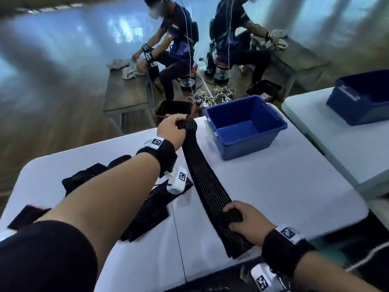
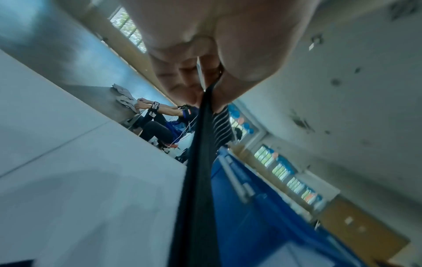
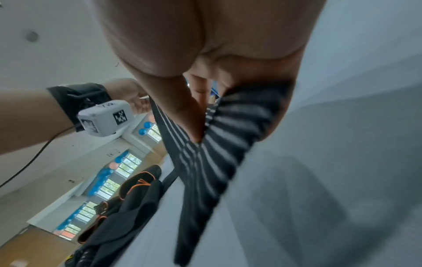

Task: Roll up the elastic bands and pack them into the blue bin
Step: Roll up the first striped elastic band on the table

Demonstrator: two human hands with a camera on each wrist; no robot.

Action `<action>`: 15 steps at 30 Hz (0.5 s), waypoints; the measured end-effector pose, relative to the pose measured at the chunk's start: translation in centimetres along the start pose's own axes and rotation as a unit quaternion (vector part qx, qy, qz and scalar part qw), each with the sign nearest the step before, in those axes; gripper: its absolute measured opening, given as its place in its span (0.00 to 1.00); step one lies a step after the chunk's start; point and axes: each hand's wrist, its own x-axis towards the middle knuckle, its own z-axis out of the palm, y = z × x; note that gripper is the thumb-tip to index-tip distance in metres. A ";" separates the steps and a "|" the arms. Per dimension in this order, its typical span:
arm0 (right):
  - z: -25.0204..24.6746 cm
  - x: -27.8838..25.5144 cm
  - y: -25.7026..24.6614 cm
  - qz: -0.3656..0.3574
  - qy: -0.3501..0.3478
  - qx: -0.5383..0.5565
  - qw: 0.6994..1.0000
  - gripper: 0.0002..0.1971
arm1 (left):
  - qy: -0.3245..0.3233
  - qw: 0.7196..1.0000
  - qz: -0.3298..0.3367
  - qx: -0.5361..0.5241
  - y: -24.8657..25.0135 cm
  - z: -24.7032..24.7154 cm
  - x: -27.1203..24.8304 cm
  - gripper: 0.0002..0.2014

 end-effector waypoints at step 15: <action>1.0 0.8 1.6 0.110 0.160 0.001 0.981 0.20 | -0.061 0.993 -0.052 0.089 -6.1 2.8 3.1 0.19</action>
